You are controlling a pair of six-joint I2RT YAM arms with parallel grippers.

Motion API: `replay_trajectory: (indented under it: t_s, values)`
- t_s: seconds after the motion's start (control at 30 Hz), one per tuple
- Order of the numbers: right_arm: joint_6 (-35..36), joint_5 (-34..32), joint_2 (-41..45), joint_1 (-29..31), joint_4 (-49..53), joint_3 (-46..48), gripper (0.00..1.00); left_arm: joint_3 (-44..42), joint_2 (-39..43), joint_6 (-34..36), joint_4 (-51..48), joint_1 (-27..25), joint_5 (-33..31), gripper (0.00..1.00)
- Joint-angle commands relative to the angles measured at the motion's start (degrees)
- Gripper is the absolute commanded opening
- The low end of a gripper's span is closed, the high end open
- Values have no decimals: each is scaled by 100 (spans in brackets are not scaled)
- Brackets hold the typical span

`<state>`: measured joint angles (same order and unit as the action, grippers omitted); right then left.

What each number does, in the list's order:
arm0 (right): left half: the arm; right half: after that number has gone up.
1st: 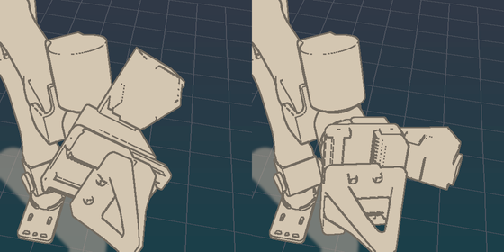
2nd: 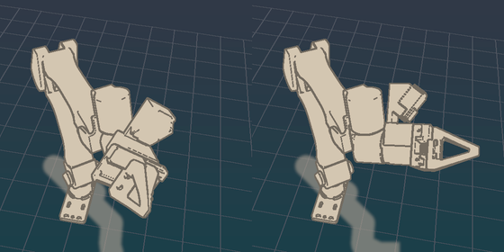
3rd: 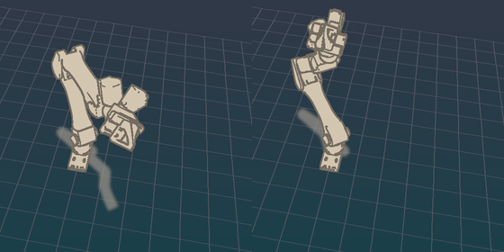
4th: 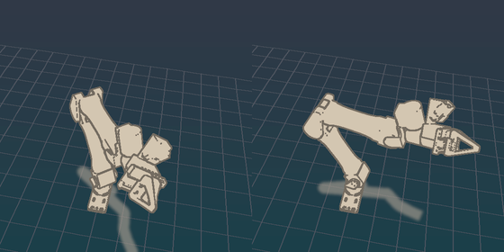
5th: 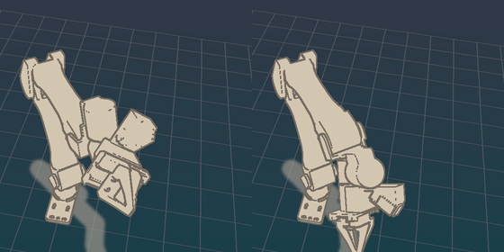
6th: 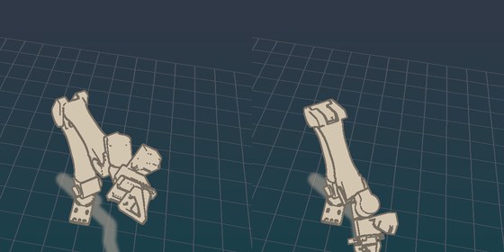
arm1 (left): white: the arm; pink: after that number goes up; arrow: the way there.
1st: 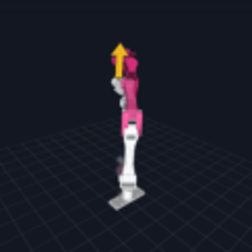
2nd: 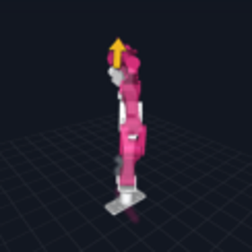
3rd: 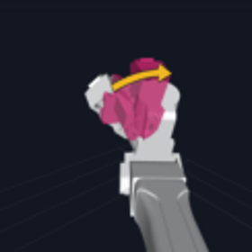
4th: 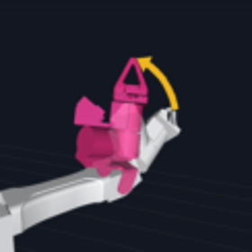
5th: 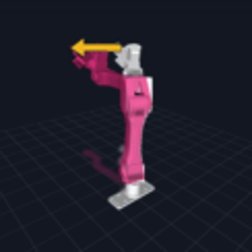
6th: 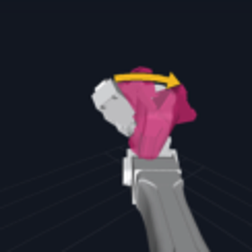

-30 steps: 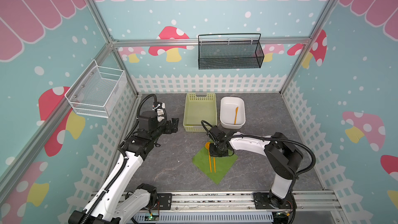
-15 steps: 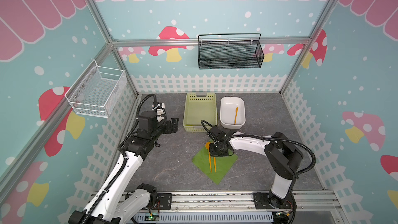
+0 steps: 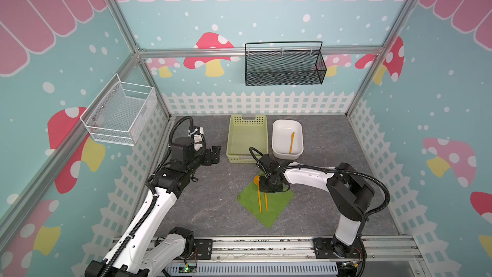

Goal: Place the utensils on the paper napkin and roll it up
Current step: 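Adjust the fork beside the spoon and open the right gripper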

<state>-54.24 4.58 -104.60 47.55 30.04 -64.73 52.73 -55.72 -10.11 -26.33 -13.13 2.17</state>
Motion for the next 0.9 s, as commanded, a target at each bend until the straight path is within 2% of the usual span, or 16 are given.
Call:
replay_trajectory:
  t_s: [0.0,0.47,0.87]
  values:
    - [19,-26,-166,-35,92,-77,9,-70,-43,0,-12,58,-16,94]
    - [0,-49,37,-44,213,-183,20,-64,-102,-9,-14,78,-7,94]
    - [108,-251,438,-150,407,-312,23,-61,-180,0,-14,75,-44,94]
